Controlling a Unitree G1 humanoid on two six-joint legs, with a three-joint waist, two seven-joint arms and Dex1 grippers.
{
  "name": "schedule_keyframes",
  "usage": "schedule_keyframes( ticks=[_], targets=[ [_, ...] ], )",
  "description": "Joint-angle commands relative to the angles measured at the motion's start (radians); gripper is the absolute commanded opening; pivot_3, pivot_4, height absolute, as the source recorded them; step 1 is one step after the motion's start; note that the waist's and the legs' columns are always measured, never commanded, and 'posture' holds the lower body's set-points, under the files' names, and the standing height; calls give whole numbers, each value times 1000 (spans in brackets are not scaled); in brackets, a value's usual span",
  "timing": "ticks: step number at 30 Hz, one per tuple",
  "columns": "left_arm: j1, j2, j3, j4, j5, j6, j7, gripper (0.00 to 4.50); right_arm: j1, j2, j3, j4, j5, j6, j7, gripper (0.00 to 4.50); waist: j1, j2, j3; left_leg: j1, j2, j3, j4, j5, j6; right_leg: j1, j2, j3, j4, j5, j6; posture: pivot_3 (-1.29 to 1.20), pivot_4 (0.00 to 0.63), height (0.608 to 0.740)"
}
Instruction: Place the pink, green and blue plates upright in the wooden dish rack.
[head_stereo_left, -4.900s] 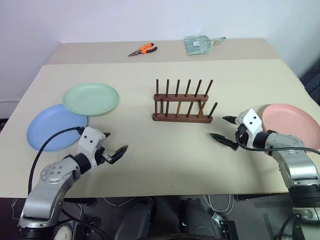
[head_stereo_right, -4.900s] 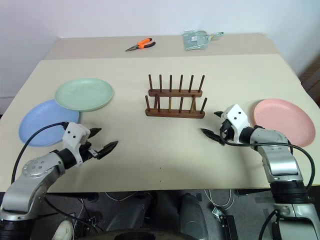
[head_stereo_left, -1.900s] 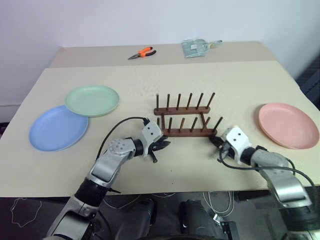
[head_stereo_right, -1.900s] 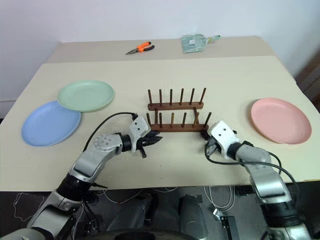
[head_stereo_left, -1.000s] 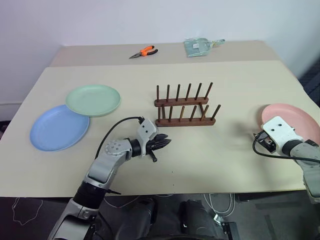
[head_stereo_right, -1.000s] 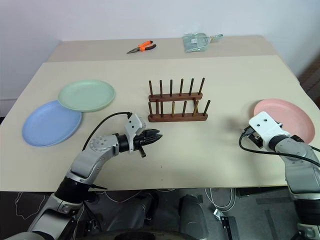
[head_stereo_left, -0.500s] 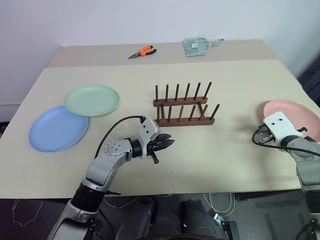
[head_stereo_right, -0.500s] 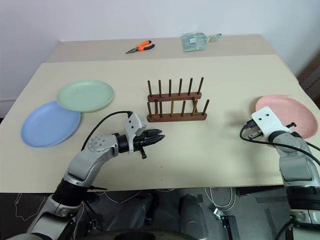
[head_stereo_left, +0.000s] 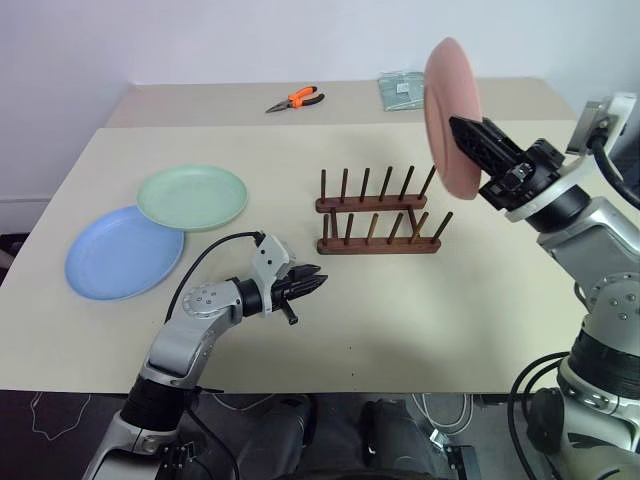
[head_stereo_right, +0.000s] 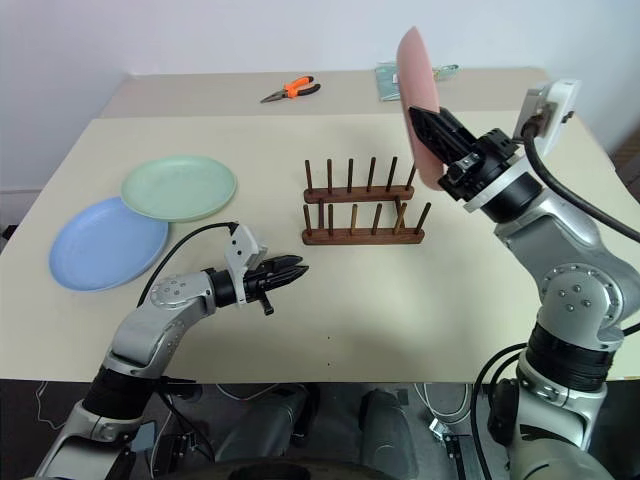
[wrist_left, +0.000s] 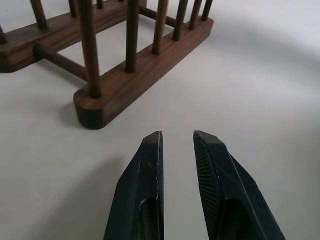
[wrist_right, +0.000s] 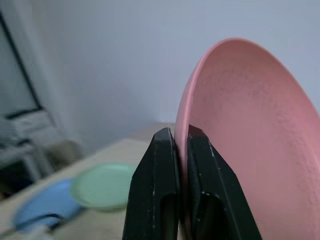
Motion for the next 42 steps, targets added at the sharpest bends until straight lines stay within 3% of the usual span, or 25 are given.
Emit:
schedule_keyframes(
  ticks=[1, 13, 29, 30, 31, 36, 39, 42],
  targets=[
    [-6, -10, 11, -39, -15, -17, 10, 923, -27, -2, -13, -12, 68, -1, -51, 25, -2, 0, 0, -1, 0, 1, 0, 0, 0, -2, 0, 1, 0, 0, 1, 0, 150, 729],
    [11, -5, 12, -55, -17, -16, 15, 923, -6, 26, -27, 56, 273, -6, -145, 25, -3, 0, 0, -5, 0, 3, 1, 1, 0, -7, 0, 3, 3, 1, 2, 0, 150, 729],
    [3, 4, 14, -66, -29, -12, 2, 923, 75, 38, -33, 168, 262, -63, -166, 25, -4, 0, 0, -5, 0, 4, 2, 1, 0, -7, 1, 4, 4, 2, 2, 0, 150, 729],
    [3, 5, 14, -66, -30, -12, 2, 923, 73, 37, -33, 175, 257, -66, -168, 731, -4, 0, 0, -5, 0, 4, 2, 1, 0, -7, 1, 4, 4, 2, 2, 0, 150, 729],
    [3, 6, 13, -67, -31, -12, 3, 923, 70, 34, -33, 181, 248, -70, -169, 997, -4, 0, 0, -5, 0, 4, 2, 1, 0, -7, 1, 4, 4, 2, 2, 0, 150, 729],
    [10, 16, 14, -79, -44, -4, -6, 923, 40, -13, -42, 194, 146, -131, -163, 3450, -4, 0, 0, -5, 0, 4, 2, 1, 0, -7, 1, 4, 4, 2, 2, 0, 150, 729],
    [17, 28, 18, -92, -53, 2, -14, 1756, 37, -90, -23, 186, 12, -193, -113, 3525, -3, 1, 0, -5, 0, 4, 2, 1, 0, -7, 1, 4, 4, 2, 2, 0, 150, 729],
    [20, 34, 33, -105, -69, 4, -9, 3271, 28, -141, -10, 189, -77, -238, -84, 3525, -3, 1, 0, -5, 0, 4, 2, 1, 0, -7, 1, 4, 4, 2, 2, 0, 150, 729]
  ],
)
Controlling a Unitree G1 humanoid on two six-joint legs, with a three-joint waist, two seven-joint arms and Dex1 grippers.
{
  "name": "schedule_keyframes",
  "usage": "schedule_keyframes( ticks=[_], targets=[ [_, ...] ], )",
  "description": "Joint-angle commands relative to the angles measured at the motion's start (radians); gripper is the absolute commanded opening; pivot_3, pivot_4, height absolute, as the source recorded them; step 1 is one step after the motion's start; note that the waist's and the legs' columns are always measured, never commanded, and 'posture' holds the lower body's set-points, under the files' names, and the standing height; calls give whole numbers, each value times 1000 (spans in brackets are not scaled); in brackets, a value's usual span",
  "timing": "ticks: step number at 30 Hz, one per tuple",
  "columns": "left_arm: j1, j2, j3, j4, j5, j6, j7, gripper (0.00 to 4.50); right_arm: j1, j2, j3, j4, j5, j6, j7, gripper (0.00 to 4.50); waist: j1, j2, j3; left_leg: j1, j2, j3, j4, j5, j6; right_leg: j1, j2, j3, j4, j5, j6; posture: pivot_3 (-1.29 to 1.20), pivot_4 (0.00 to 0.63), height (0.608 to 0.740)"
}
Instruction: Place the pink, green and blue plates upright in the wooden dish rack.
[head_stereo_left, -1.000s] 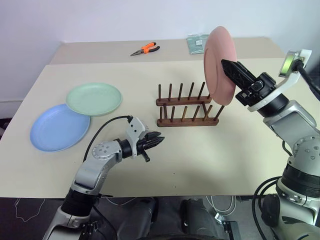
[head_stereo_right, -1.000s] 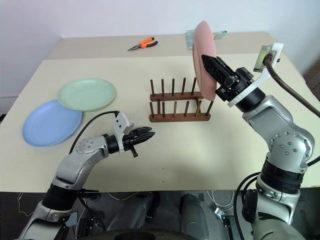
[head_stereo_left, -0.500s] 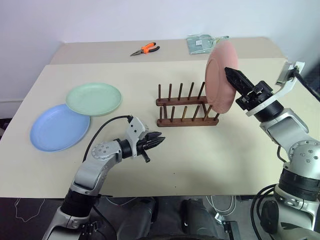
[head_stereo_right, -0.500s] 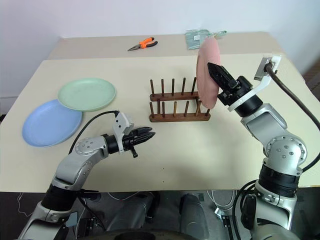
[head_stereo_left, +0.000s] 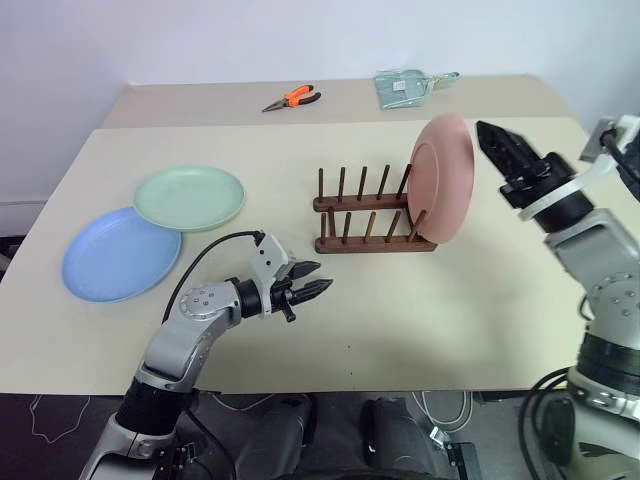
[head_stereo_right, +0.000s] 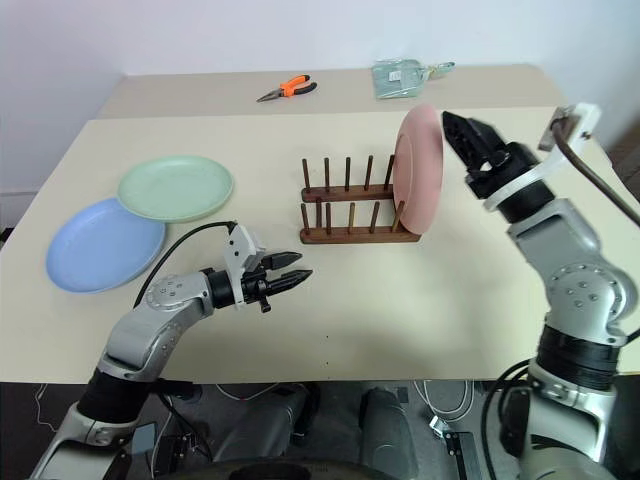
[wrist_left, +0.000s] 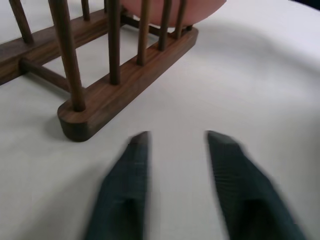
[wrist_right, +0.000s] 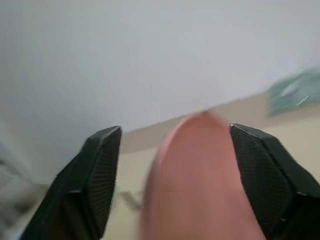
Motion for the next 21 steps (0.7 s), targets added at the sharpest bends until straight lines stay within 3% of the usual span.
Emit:
schedule_keyframes(
  ticks=[1, 2, 3, 5, 10, 16, 21],
  targets=[
    [2, 7, 48, -56, -35, 0, 6, 3751, -37, -65, 3, -20, -101, -66, 57, 3525, 0, 0, 0, 0, 0, 0, 0, 0, 0, 0, 0, 0, 0, 0, 0, 0, 150, 729],
    [0, 7, 69, -61, -44, -1, 18, 4355, -47, -90, 9, -23, -134, -82, 79, 3525, -1, 0, 0, 0, 0, 0, 0, 0, 0, 0, 0, 0, 0, 0, 0, 0, 150, 729],
    [-4, 3, 100, -65, -57, 1, 39, 4498, -61, -118, 20, -30, -157, -85, 101, 3781, -3, 0, 0, -1, 0, 0, 1, 0, 0, 0, 0, 0, 0, 0, 0, 0, 150, 729],
    [-38, -27, 217, -48, -63, -11, 157, 4500, -96, -205, 122, -122, -229, -81, 189, 4458, -3, 2, 1, -1, 0, 1, 2, 0, 0, -1, 0, 0, 1, 0, 0, 0, 150, 729],
    [-167, -74, 436, 37, 29, -16, 517, 4500, -113, -292, 392, -273, -421, -121, 345, 4458, -1, -2, -1, -2, 3, 1, 3, 0, -1, -2, 3, 0, 2, 0, 0, 0, 150, 729],
    [-300, -82, 676, 118, 96, 120, 908, 4500, -129, -175, 590, -266, -569, -184, 394, 4458, 1, -8, 1, -5, 1, 2, 8, 2, -3, -2, 2, 1, -1, 3, 5, 0, 150, 729],
    [-330, -133, 798, 95, -46, 338, 964, 4500, -102, -125, 652, -232, -653, -237, 445, 4458, 6, -11, 0, -6, 0, 1, 8, 3, -5, -2, 2, 1, 0, 5, 6, 0, 150, 729]
  ],
)
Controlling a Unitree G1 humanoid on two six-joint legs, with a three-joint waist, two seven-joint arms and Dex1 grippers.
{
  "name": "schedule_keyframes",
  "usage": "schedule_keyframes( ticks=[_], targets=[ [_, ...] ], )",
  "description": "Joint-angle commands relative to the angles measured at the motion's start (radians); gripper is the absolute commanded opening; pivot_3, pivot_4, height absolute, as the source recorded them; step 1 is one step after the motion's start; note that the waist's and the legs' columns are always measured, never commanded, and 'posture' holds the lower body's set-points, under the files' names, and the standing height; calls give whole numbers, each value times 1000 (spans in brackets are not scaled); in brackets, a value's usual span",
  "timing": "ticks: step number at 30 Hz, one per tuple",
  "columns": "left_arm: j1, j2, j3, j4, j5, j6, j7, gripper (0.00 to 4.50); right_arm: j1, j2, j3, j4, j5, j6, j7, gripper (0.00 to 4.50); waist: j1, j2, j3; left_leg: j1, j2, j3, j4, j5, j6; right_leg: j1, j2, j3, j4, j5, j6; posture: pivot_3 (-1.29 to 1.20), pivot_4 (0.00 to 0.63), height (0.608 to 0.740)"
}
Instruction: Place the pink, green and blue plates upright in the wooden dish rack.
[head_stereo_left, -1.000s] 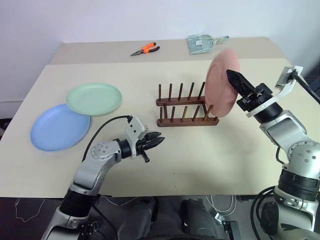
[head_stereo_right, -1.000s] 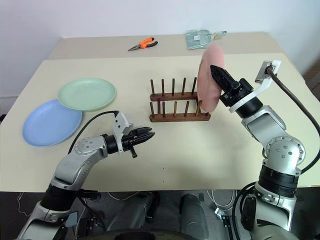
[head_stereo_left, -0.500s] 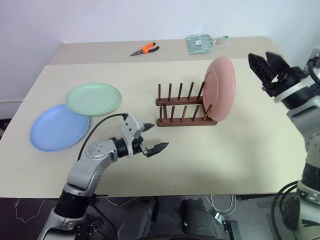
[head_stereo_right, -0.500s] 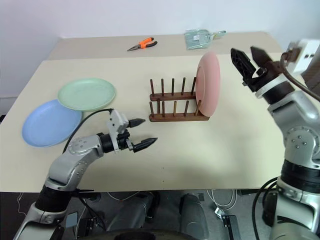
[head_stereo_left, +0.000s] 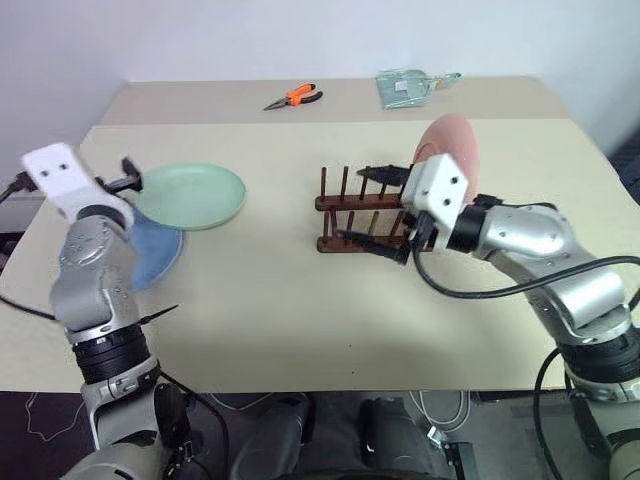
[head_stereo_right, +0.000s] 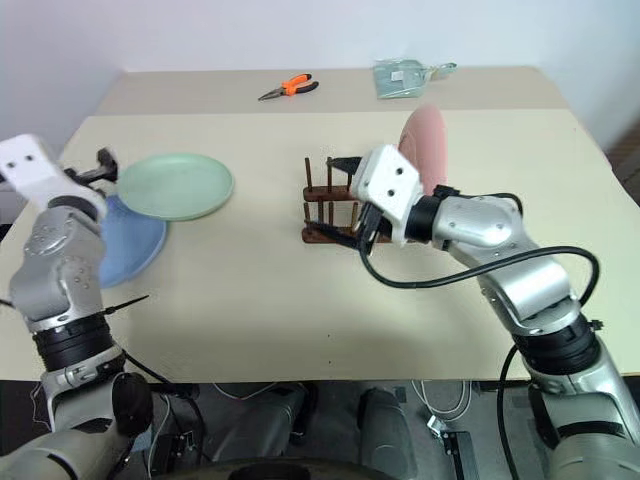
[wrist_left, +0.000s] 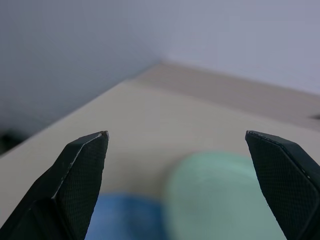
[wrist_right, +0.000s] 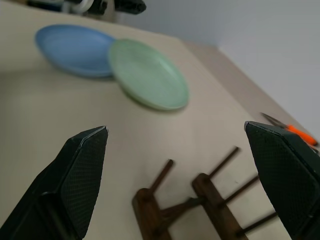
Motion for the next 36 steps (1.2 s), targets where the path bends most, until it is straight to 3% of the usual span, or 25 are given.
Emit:
schedule_keyframes(
  ticks=[1, 6, 10, 14, 20, 26, 33, 36],
  targets=[
    [-21, -22, 47, -44, -107, 141, 8, 4500, 6, 27, 2, 2, -41, -39, 28, 4458, 1, -2, 0, 0, 0, 0, 0, 0, 0, 0, 0, 0, 0, 0, 0, 0, 150, 729],
    [-50, -93, 153, -17, -263, 292, 36, 4500, 25, 64, 4, 9, -75, -39, 44, 4458, -4, -4, -1, 0, 0, 0, 3, 0, 0, 0, 1, 0, 1, 3, 0, 0, 150, 729],
    [-92, -113, 190, 70, -318, 306, 58, 4500, 43, 82, -3, 0, -94, -32, 39, 4458, -6, -4, -1, 0, 2, 0, 4, -1, -1, 0, 2, 0, 2, 4, -2, 0, 150, 729],
    [-124, -107, 214, 133, -340, 262, 79, 3184, 59, 89, -13, -10, -113, -28, 32, 4500, -6, -4, -1, 0, 2, 0, 4, -1, -3, 0, 3, 0, 3, 5, -3, 0, 150, 729],
    [-143, -93, 188, 156, -384, 235, 44, 38, 74, 91, -32, -16, -134, -27, 23, 4500, -4, -5, -1, 0, 2, 0, 4, 1, -6, 0, 3, 0, 2, 5, -3, 0, 150, 729],
    [-133, -48, -16, -36, -389, 174, -128, 38, 29, 96, -32, 2, -153, -30, 31, 4500, -5, -8, 1, 0, 2, 0, 4, 1, -6, 0, 3, 0, 2, 5, -3, 0, 150, 729],
    [-213, -81, -189, -215, -478, 242, -151, 38, -108, 150, 101, 147, -434, -241, -29, 4500, -9, -8, 1, 0, 2, 0, 5, 1, -7, 0, 3, 0, 2, 6, -3, 0, 150, 729],
    [-235, -133, -199, -242, -526, 259, -95, 38, -161, 184, 136, 254, -555, -324, -87, 4500, -10, -8, 1, 0, 2, 0, 5, 3, -6, 0, 4, 1, 3, 6, -3, 0, 150, 729]
  ],
)
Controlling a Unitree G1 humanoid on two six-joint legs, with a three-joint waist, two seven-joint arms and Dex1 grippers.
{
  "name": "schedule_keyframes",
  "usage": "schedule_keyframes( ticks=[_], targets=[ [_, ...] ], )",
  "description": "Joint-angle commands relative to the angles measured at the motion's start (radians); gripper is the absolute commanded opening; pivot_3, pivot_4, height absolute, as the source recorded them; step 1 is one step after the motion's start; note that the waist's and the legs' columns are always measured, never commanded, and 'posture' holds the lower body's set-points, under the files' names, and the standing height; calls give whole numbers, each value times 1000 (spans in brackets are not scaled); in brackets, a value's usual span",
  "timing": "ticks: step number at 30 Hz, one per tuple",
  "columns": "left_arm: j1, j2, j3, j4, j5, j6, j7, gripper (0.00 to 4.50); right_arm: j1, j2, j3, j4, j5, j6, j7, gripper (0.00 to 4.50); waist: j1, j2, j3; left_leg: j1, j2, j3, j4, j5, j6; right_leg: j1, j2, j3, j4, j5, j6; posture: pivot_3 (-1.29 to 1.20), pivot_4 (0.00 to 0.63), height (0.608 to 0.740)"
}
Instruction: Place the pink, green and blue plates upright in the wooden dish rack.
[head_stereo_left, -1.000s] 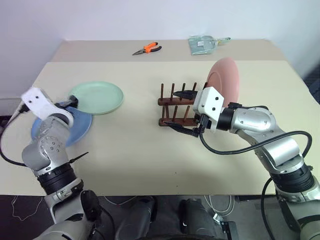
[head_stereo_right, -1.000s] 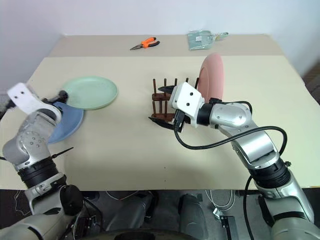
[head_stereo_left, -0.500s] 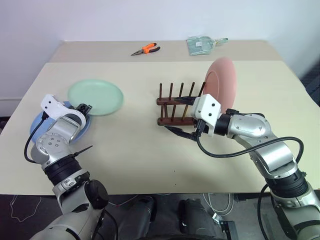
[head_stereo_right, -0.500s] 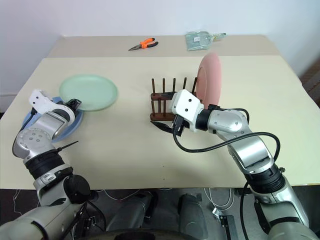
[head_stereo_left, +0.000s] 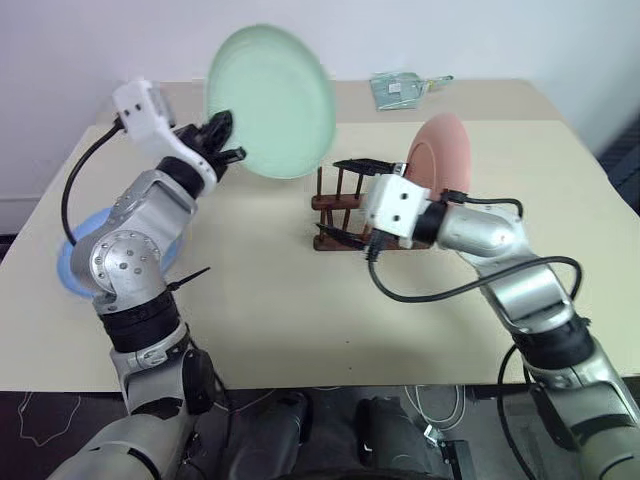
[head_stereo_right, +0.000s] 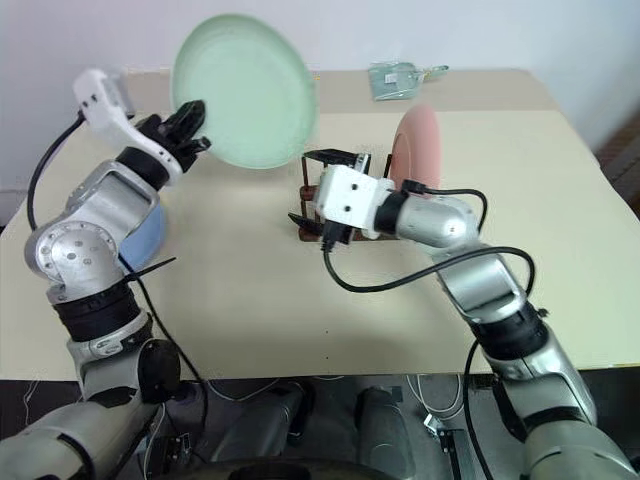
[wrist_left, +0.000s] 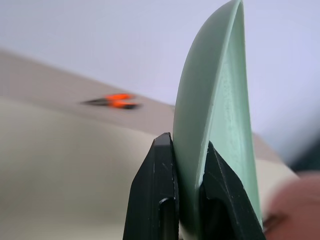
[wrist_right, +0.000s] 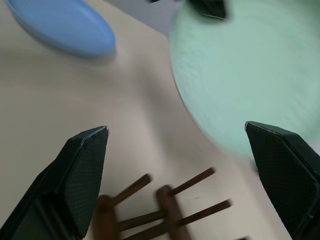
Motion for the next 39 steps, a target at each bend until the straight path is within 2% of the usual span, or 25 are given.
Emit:
schedule_keyframes(
  ticks=[1, 4, 7, 10, 14, 19, 20, 21, 25, 27, 29, 31, 34, 36, 39],
  targets=[
    [-31, -31, -2, -58, -58, 11, 53, 38, -51, 26, 14, 79, -120, -94, -62, 4500, 2, 0, 0, 0, 0, 0, 0, 0, 0, 0, 0, 0, 0, 0, 0, 0, 150, 729],
    [-31, -41, -11, -68, -82, 17, 78, 38, -61, 42, 20, 123, -166, -143, -71, 4500, 2, 0, 0, 0, 1, 0, -1, 1, 0, -1, 1, 0, 0, 0, -1, 0, 150, 729],
    [-10, -76, -35, -92, -111, 25, 111, 0, -88, 49, 55, 217, -289, -218, -132, 3607, 3, 0, 0, 0, 1, 0, -1, 1, 0, -1, 2, 1, 0, 1, -1, 0, 150, 729],
    [5, -82, -33, -99, -127, 29, 125, 0, -82, 63, 51, 232, -324, -248, -148, 2092, 4, 0, 0, 0, 1, 0, -1, 1, -1, -1, 3, 1, 1, 1, -1, 0, 150, 729],
    [28, -76, -28, -101, -160, 32, 121, 1662, -72, 77, 37, 228, -351, -264, -159, 8, 4, 0, 0, 0, 3, 0, -1, 2, -2, -1, 6, 2, 0, 2, -2, 0, 150, 729],
    [18, -95, 11, -83, -226, -12, 158, 4347, -62, 82, 27, 221, -390, -269, -170, 0, 4, 0, 0, 0, 7, 0, -2, 3, -4, -2, 8, 2, 0, 3, -5, 0, 150, 729],
    [17, -94, 12, -82, -233, -16, 163, 4461, -62, 83, 26, 221, -394, -270, -170, 0, 4, 0, 0, 0, 7, 0, -2, 3, -4, -2, 8, 2, 0, 3, -5, 0, 150, 729],
    [12, -88, 16, -78, -229, -31, 166, 4461, -61, 84, 24, 220, -395, -269, -170, 0, 4, 0, 0, 0, 7, 0, -2, 3, -4, -2, 8, 2, 0, 3, -5, 0, 150, 729],
    [-5, 80, 26, -17, -4, -229, 103, 4461, -11, 101, -60, 164, -306, -233, -169, 0, 2, 0, 0, 1, 9, 2, -4, 4, -5, -2, 10, 3, -1, 4, -7, 0, 150, 729],
    [74, 228, -70, 0, 159, -318, -9, 4461, 33, 123, -157, 87, -139, -179, -124, 0, -1, 0, 0, 3, 11, 4, -7, 5, -7, -3, 11, 5, -1, 5, -9, 0, 150, 729],
    [157, 303, -142, 11, 235, -382, -110, 4461, 70, 151, -247, -4, 48, -70, -72, 0, -3, 2, -1, 3, 13, 5, -10, 5, -7, -4, 12, 6, -2, 6, -10, 0, 150, 729],
    [241, 332, -194, 14, 277, -441, -199, 4461, 96, 175, -328, -84, 227, 82, -47, 0, 2, 2, -1, 4, 13, 5, -11, 5, -7, -4, 13, 6, -3, 6, -10, 0, 150, 729],
    [332, 351, -255, 5, 318, -496, -308, 4461, 124, 182, -396, -166, 394, 240, -37, 0, 7, 2, -1, 4, 13, 4, -9, 2, -3, -2, 13, 6, -3, 6, -11, 0, 150, 729],
    [450, 377, -343, -22, 316, -519, -458, 4461, 149, 210, -446, -212, 534, 357, -71, 0, 3, 2, -1, 4, 13, 4, -9, 0, -1, -3, 13, 6, -3, 6, -11, 0, 150, 729],
    [547, 410, -411, -57, 318, -543, -591, 4461, 161, 221, -483, -239, 637, 452, -109, 0, -5, 6, 0, 5, 15, 7, -11, 0, 0, -4, 12, 7, -3, 5, -14, 0, 150, 729]
  ],
)
